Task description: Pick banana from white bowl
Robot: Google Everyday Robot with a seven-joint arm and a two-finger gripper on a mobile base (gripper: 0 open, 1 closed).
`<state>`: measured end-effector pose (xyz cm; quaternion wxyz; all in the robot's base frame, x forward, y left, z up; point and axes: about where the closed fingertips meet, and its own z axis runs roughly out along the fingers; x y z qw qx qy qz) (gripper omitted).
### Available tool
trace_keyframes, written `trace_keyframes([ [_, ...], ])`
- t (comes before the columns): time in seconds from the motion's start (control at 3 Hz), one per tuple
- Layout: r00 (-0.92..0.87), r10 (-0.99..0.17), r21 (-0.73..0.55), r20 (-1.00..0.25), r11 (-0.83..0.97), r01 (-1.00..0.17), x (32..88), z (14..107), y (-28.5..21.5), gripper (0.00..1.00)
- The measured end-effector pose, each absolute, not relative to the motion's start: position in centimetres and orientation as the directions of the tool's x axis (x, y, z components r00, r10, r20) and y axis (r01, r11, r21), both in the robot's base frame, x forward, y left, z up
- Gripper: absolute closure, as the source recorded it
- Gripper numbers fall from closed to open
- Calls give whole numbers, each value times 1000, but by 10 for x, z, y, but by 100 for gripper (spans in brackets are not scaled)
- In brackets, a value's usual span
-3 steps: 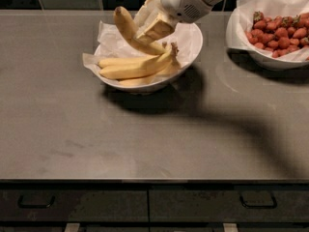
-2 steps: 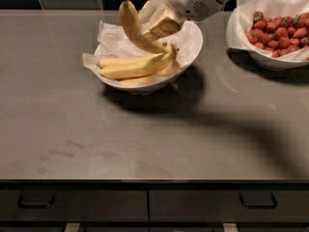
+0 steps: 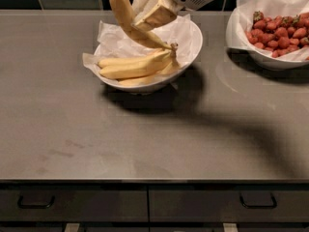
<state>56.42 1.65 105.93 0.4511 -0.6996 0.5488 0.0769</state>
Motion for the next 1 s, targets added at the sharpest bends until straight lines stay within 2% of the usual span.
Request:
trace_keyframes([
  [1.0,492,-683,-625,-540,-66,-777,572,1094,43,100],
])
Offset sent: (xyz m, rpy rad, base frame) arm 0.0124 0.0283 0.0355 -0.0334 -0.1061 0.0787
